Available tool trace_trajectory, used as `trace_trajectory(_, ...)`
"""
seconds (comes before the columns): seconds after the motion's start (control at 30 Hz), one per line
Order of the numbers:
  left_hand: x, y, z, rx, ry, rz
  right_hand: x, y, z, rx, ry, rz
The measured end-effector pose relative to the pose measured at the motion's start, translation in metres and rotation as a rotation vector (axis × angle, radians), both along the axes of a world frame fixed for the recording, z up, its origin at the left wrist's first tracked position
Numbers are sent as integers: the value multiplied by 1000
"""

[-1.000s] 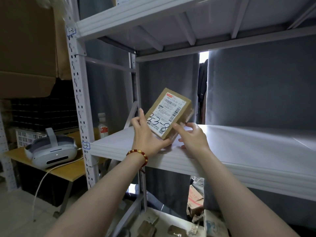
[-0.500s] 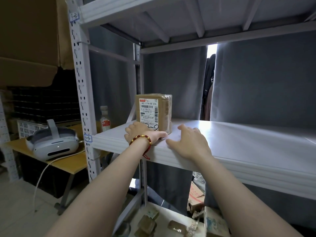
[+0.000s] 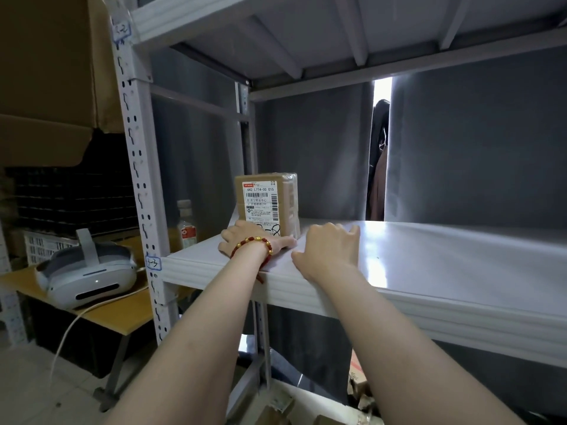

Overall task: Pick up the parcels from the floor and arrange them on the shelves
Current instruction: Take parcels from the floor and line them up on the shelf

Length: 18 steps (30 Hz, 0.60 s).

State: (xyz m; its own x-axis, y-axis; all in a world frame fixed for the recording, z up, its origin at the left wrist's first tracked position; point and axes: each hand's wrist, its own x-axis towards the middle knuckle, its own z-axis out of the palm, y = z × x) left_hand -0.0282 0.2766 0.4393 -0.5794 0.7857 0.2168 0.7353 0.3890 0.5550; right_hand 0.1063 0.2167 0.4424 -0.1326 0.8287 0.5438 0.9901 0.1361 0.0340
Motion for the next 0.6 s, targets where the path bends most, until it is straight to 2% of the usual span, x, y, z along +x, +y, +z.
trace_trajectory(0.33,-16,21,-2,-17,123,46,-4,10,-2,3,21,-23)
trace_trajectory(0.6,-15,13,-1,-51,134,-8,-5,6,-1,83,44,-2)
